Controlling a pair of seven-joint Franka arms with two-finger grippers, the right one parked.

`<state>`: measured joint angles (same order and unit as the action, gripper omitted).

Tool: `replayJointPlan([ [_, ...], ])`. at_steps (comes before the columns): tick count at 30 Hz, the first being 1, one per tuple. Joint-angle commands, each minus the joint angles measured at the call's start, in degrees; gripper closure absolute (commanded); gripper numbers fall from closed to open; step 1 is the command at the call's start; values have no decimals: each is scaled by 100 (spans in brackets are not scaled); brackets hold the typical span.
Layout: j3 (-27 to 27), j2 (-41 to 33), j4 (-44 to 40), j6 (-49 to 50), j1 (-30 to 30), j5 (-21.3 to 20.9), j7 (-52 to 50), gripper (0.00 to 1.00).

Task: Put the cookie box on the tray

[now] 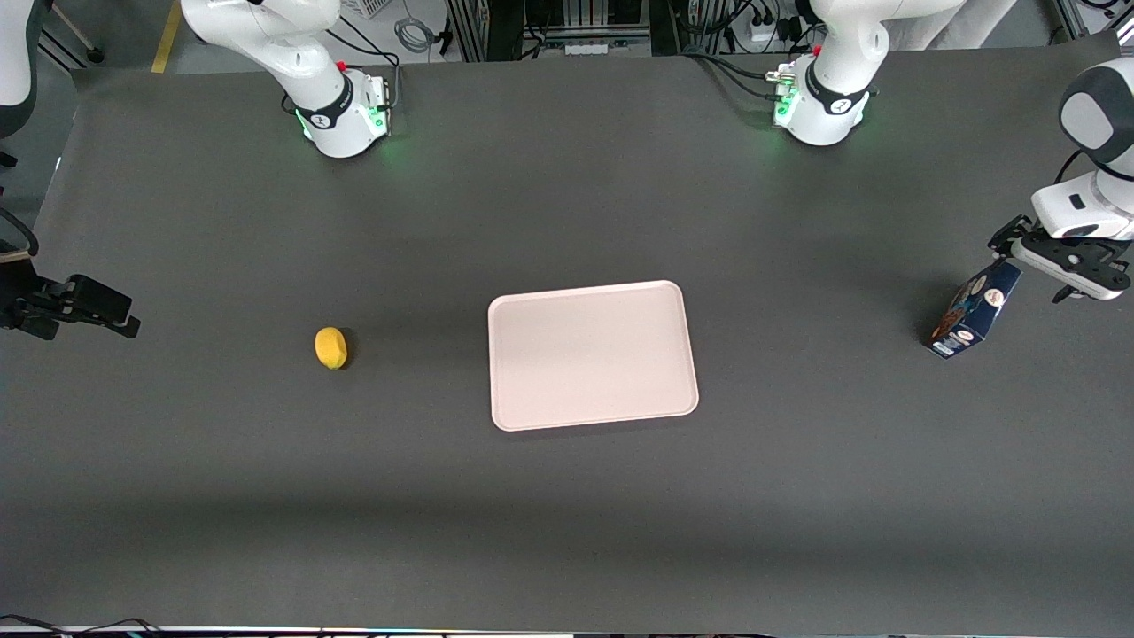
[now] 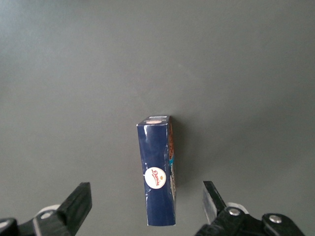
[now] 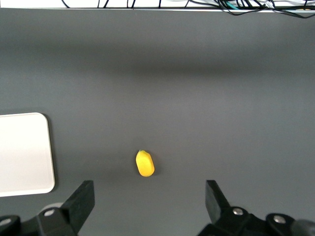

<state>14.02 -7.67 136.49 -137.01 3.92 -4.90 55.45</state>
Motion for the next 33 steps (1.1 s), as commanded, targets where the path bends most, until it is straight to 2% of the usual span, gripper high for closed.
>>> replayJointPlan([
  [1, 127, -139, 404, -571, -32, 77, 132, 0],
  [16, 452, -33, 1345, -2066, -23, 77, 431, 0],
  [33, 523, 222, 1495, -2190, 12, 244, 431, 0],
])
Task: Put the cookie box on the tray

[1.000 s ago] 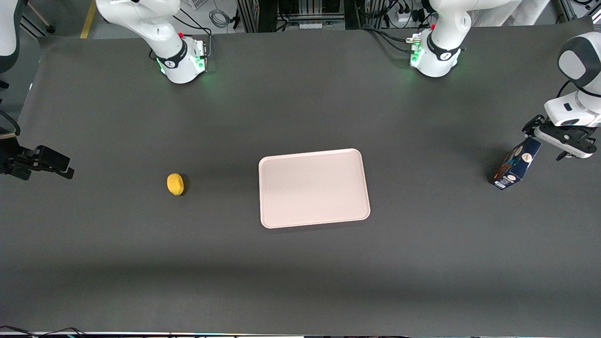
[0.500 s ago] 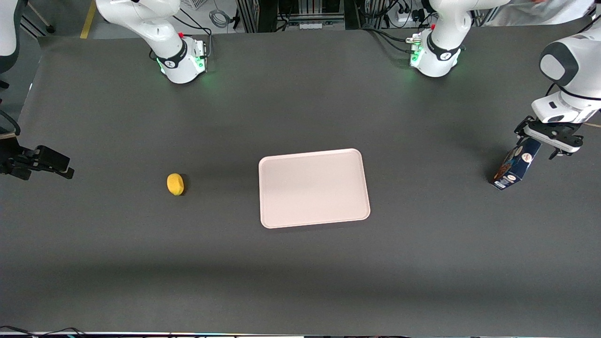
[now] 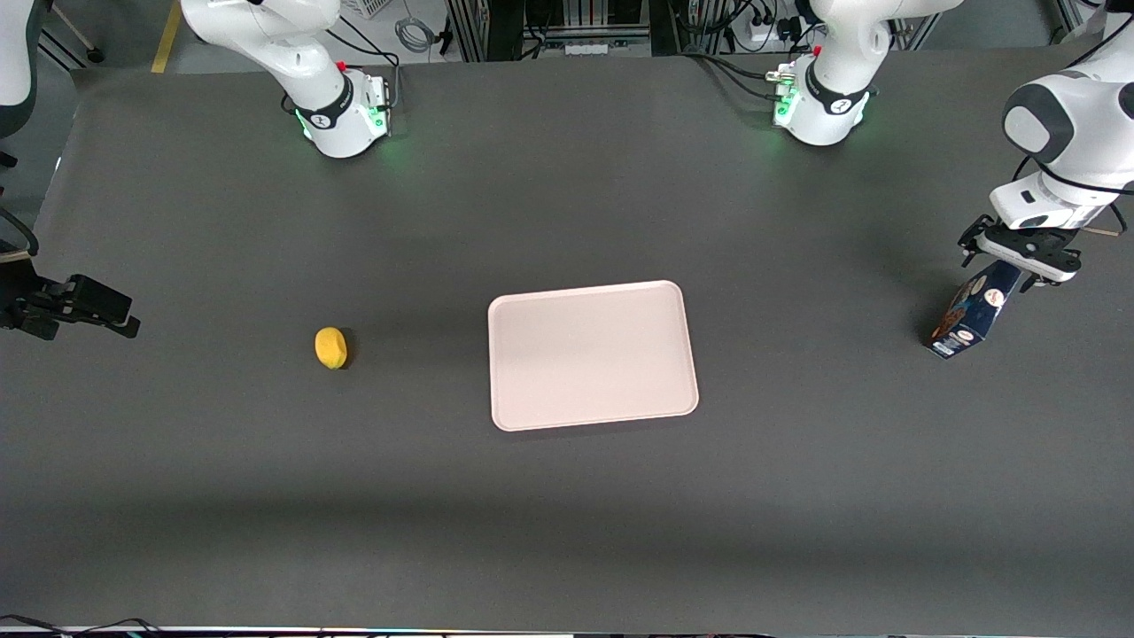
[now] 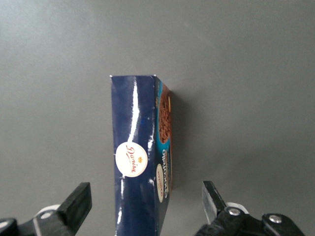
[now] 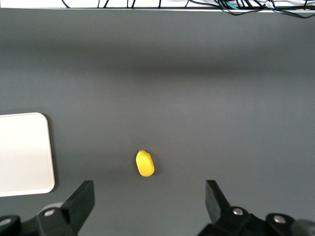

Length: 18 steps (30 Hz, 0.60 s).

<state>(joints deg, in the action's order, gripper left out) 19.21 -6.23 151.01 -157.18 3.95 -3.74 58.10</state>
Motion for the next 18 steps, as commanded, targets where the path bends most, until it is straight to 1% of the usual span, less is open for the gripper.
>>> replayJointPlan([
  [1, 4, 104, 43, -208, 10, 127, 166, 0],
  [9, -14, 438, -10, -375, -8, 136, 175, 0],
  [18, -31, 588, -36, -393, -17, 136, 210, 0],
])
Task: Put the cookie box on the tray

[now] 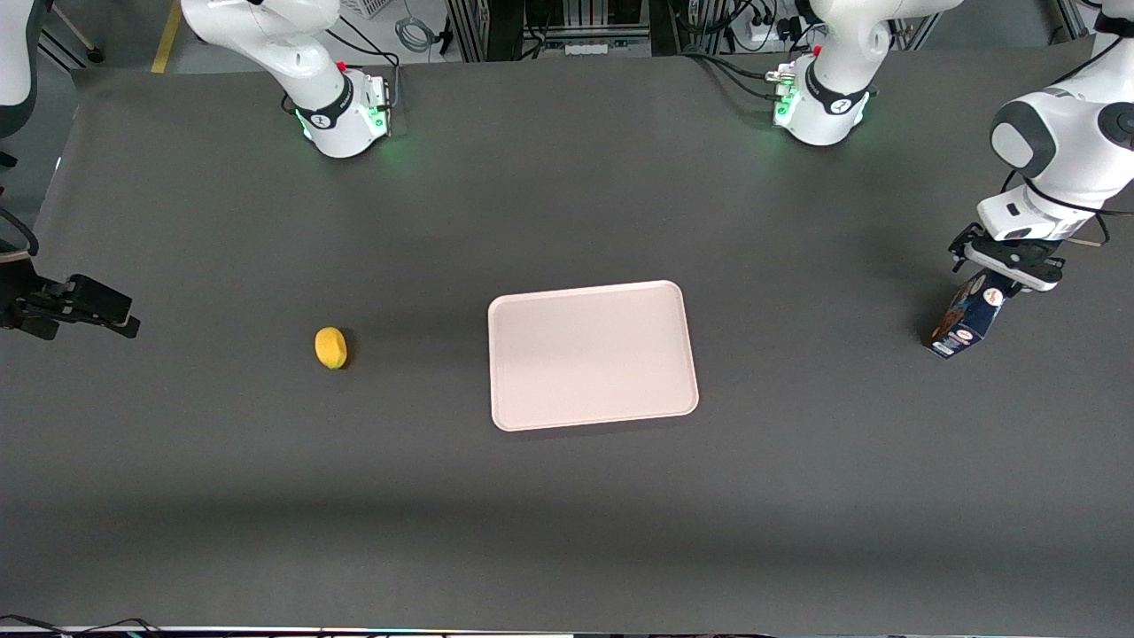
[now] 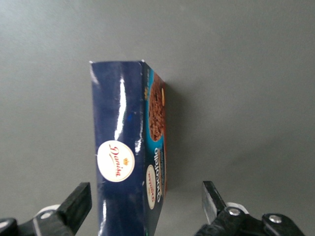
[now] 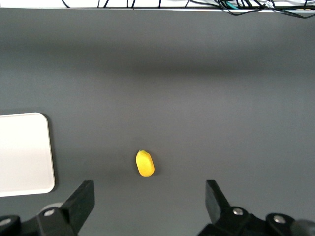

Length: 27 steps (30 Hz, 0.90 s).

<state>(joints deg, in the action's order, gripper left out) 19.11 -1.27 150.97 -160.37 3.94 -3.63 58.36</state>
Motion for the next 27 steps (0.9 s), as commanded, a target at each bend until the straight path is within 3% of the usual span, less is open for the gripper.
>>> replayJointPlan([
  [1, -22, 109, -41, -73, -17, 126, 185, 0],
  [20, -136, 619, -542, 32, -25, 126, 194, 0],
  [27, -259, 698, -771, 752, -25, 371, 202, 0],
])
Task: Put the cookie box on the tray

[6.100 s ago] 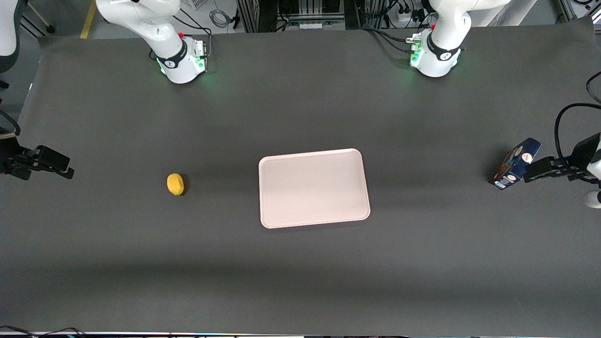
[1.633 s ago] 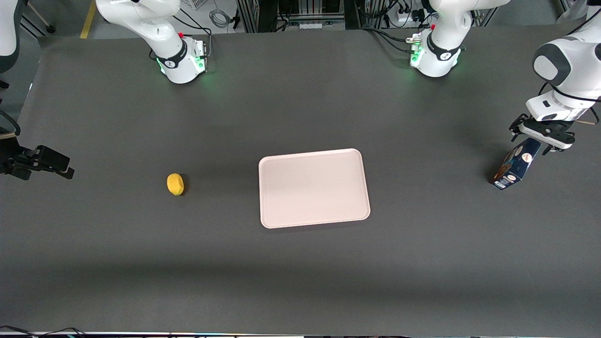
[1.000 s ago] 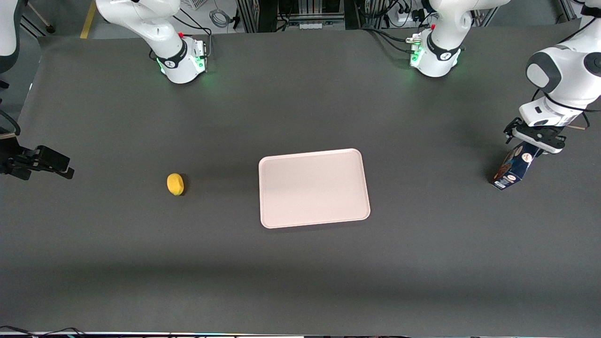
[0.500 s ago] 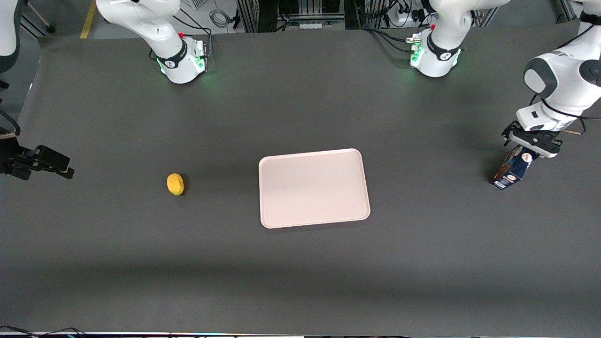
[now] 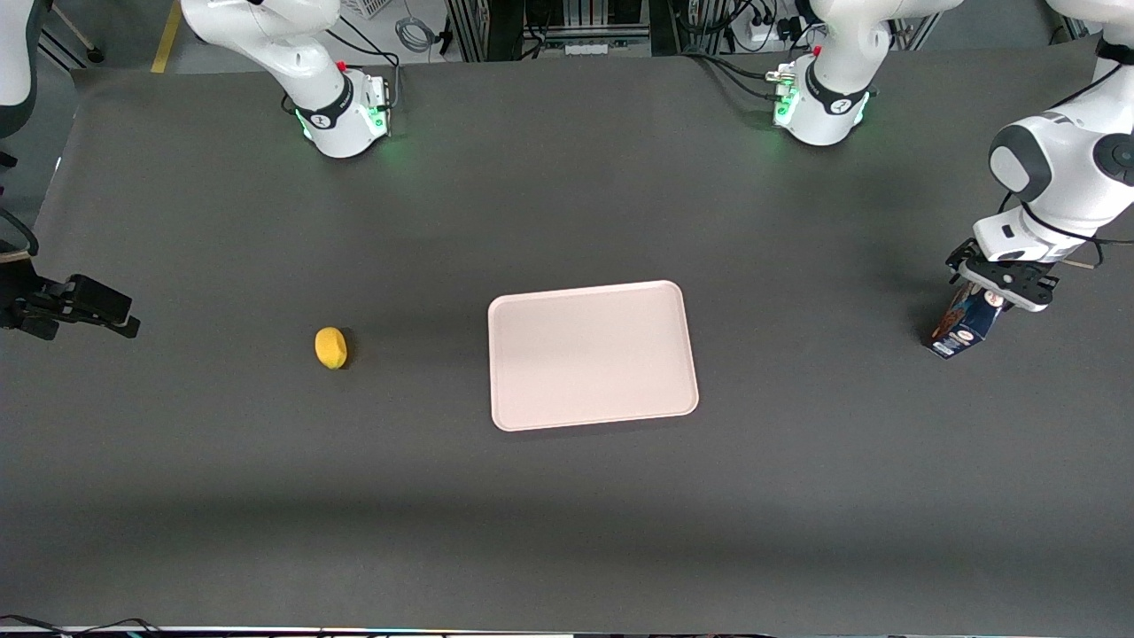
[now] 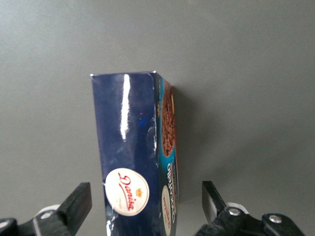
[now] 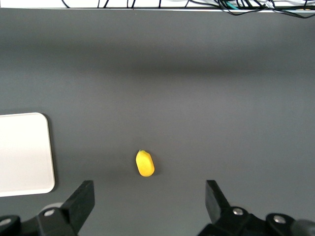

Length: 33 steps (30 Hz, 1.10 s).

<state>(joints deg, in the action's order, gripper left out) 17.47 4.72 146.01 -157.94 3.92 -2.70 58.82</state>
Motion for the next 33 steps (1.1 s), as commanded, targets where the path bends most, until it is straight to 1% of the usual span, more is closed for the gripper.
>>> replayJointPlan([
  [1, -103, 108, -283, 544, -23, 279, 156, 0],
  [4, -103, 126, -301, 562, -23, 279, 156, 0],
  [9, -121, 381, -477, 562, -23, 305, 244, 0],
  [22, -165, 557, -608, 518, -14, 376, 490, 0],
  [25, -165, 583, -661, 527, -14, 376, 542, 3],
  [33, -165, 732, -890, 562, -6, 376, 683, 24],
])
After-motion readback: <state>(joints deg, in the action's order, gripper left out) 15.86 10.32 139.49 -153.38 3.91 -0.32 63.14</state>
